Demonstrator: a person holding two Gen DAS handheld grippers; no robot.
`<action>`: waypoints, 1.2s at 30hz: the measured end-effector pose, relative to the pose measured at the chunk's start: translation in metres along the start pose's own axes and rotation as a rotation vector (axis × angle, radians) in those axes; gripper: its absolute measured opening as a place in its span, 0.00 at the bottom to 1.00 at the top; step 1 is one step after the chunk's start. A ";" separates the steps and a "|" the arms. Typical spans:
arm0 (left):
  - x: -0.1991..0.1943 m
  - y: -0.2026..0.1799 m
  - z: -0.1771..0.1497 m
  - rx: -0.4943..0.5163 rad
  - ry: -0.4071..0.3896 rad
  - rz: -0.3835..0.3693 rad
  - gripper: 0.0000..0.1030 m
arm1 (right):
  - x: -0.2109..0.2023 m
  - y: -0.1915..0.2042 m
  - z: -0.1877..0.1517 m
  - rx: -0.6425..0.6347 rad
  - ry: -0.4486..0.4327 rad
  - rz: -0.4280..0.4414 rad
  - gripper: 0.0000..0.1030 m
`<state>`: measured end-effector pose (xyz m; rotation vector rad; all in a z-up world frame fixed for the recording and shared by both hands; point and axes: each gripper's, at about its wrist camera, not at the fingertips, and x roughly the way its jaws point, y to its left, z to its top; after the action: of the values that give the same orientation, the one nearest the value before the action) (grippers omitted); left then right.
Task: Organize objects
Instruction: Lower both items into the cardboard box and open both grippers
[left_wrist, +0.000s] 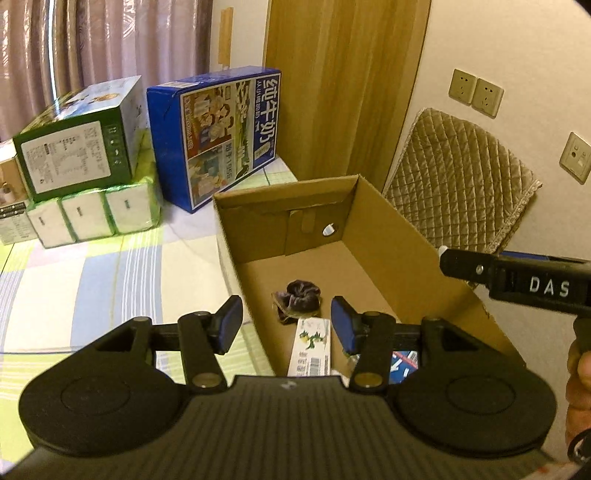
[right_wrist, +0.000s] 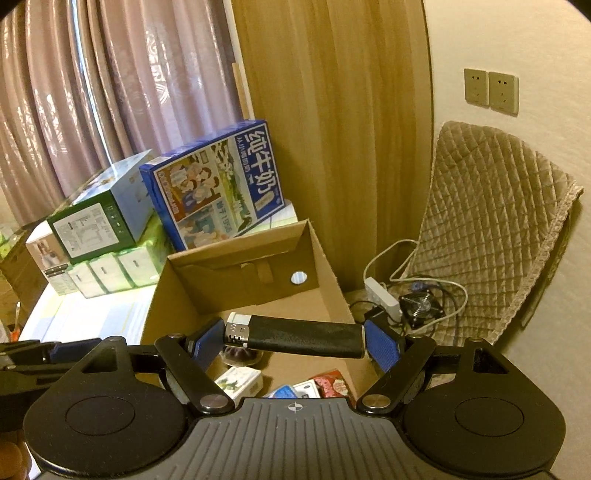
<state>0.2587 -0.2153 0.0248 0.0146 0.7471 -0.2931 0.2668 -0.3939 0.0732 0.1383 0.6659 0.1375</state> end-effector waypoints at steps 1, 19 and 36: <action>-0.001 0.000 -0.001 0.001 0.004 0.002 0.46 | 0.000 0.001 0.000 -0.001 0.001 0.002 0.77; -0.015 0.018 -0.013 -0.030 0.009 0.020 0.47 | 0.005 0.022 0.004 -0.004 0.016 0.042 0.77; -0.034 0.040 -0.030 -0.079 -0.005 0.048 0.73 | 0.000 0.005 0.008 0.099 -0.052 0.122 0.98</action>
<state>0.2257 -0.1647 0.0215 -0.0426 0.7516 -0.2176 0.2712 -0.3895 0.0800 0.2774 0.6131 0.2176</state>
